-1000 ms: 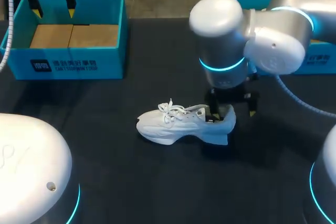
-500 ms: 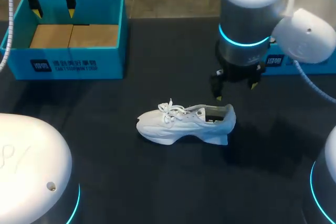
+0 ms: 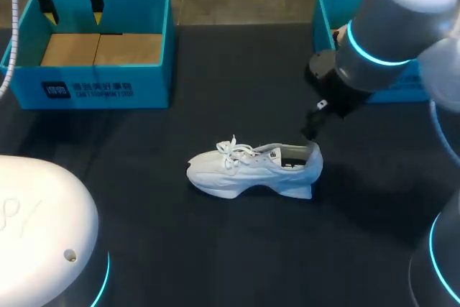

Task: Take the shoe out of the shoebox, open the shoe tongue, remove and reinsert the insole, then place the shoe into the shoebox

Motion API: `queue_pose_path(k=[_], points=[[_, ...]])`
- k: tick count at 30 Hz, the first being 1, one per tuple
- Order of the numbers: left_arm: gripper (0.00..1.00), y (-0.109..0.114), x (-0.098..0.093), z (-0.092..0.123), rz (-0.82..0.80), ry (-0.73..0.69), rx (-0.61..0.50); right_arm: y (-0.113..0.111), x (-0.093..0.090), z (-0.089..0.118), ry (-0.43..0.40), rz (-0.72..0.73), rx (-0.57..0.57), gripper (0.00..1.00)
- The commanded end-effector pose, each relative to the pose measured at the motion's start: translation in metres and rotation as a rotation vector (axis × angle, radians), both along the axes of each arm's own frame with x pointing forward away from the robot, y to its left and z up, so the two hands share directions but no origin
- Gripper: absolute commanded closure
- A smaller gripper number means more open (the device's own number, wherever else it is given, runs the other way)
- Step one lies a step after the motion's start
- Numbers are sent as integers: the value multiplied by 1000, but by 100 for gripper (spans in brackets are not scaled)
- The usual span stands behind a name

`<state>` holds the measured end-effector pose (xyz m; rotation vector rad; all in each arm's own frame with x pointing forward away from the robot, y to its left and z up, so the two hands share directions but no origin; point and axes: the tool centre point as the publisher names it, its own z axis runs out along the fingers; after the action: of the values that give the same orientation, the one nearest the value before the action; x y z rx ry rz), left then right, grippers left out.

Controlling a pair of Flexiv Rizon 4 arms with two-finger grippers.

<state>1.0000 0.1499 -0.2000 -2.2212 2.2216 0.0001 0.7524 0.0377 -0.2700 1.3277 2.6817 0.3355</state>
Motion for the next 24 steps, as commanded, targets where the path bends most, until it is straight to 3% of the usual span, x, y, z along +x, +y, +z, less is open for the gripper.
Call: queue_pose_path(k=[1, 2, 4, 6, 14, 19, 24], points=[[0, 0, 0, 0, 0, 0, 0, -6, -2, -2, 18, 24, 92, 0], [0, 0, 0, 0, 0, 0, 0, -6, -2, -2, 18, 24, 92, 0], [0, 0, 0, 0, 0, 0, 0, -19, -6, -3, 24, 170, 148, 0], [0, 0, 0, 0, 0, 0, 0, -30, -8, -4, -2, 254, 117, 0], [0, 0, 0, 0, 0, 0, 0, -59, -20, -7, -66, 592, 194, 0], [0, 0, 0, 0, 0, 0, 0, -67, -23, -15, -107, 739, 242, 0], [0, 0, 0, 0, 0, 0, 0, -71, -21, -25, -173, 796, 273, 0]])
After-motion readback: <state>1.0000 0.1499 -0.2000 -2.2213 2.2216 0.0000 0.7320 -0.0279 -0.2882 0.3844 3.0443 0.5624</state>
